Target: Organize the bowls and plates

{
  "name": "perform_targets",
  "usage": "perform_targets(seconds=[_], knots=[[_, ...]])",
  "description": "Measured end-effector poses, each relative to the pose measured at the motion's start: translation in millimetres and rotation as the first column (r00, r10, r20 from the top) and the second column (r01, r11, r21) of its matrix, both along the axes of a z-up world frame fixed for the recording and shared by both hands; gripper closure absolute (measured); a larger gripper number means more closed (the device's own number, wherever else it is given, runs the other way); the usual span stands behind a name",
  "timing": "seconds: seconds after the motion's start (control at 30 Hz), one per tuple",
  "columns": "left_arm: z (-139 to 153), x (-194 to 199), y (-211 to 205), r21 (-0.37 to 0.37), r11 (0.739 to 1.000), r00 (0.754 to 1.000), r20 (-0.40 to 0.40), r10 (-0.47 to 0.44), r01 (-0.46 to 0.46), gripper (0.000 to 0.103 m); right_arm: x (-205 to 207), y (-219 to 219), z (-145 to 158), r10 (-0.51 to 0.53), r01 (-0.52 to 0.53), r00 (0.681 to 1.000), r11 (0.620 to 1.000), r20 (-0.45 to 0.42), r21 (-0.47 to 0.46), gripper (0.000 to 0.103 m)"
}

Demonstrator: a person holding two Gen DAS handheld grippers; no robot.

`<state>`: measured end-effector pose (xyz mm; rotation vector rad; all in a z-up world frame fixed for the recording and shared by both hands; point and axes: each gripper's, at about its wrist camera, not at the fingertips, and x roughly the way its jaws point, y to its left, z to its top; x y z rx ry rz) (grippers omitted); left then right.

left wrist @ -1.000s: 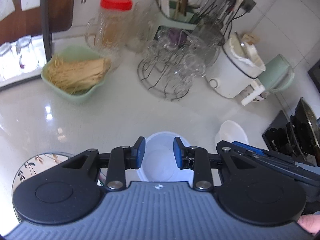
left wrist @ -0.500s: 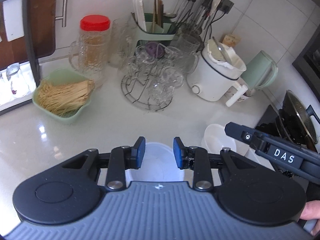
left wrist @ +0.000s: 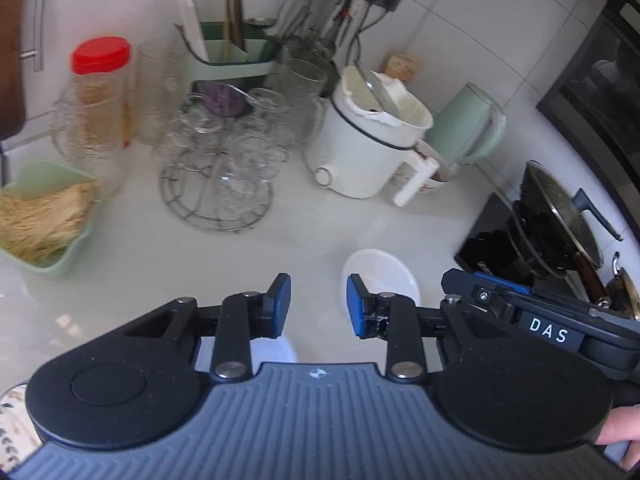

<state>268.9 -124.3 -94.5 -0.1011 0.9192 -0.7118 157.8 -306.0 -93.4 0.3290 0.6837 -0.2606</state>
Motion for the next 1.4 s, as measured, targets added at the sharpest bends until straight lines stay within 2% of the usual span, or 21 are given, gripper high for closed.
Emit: perform_targets(seconds=[0.17, 0.37, 0.6, 0.63, 0.7, 0.73, 0.87, 1.03, 1.23, 1.4], knots=[[-6.6, 6.6, -26.0, -0.016, 0.999, 0.999, -0.021, -0.035, 0.034, 0.068, -0.2, -22.8, -6.2, -0.052, 0.053, 0.998, 0.999, -0.025, 0.006, 0.066], [-20.2, 22.1, -59.7, 0.008, 0.998, 0.996, -0.061, -0.068, 0.068, 0.067, 5.2, -50.4, -20.3, -0.096, 0.098, 0.993, 0.995, -0.066, 0.033, 0.066], [-44.3, 41.1, -101.1, 0.054, 0.993, 0.989, -0.111, -0.099, 0.105, 0.051, 15.1, -85.7, -39.1, -0.151, 0.159, 0.979, 0.986, -0.135, 0.049, 0.066], [-48.2, 43.4, -106.6, 0.062, 0.992, 0.988, -0.117, -0.102, 0.11, 0.047, 16.2, -90.4, -42.2, -0.16, 0.169, 0.976, 0.984, -0.148, 0.051, 0.064], [-56.7, 47.8, -117.0, 0.068, 0.991, 0.986, -0.129, -0.108, 0.118, 0.044, 17.6, -99.3, -48.9, -0.18, 0.19, 0.969, 0.98, -0.171, 0.049, 0.052], [-61.5, 49.8, -121.2, 0.065, 0.991, 0.985, -0.135, -0.111, 0.12, 0.043, 18.3, -102.6, -52.8, -0.184, 0.194, 0.966, 0.98, -0.179, 0.044, 0.05], [-82.4, 59.5, -137.0, 0.071, 0.988, 0.979, -0.163, -0.124, 0.137, 0.043, 24.6, -111.7, -75.3, -0.185, 0.198, 0.958, 0.979, -0.217, 0.039, 0.049], [-102.2, 69.9, -152.2, 0.098, 0.98, 0.973, -0.172, -0.152, 0.171, 0.043, 30.1, -133.0, -92.1, -0.176, 0.211, 0.952, 0.97, -0.25, 0.122, 0.049], [-118.9, 79.5, -158.8, 0.091, 0.985, 0.972, -0.198, -0.126, 0.147, 0.043, 35.9, -148.9, -108.0, -0.195, 0.248, 0.94, 0.955, -0.281, 0.165, 0.049], [-131.8, 81.0, -163.4, 0.078, 0.988, 0.964, -0.242, -0.11, 0.133, 0.044, 44.1, -152.5, -120.7, -0.165, 0.236, 0.931, 0.952, -0.325, 0.193, 0.05]])
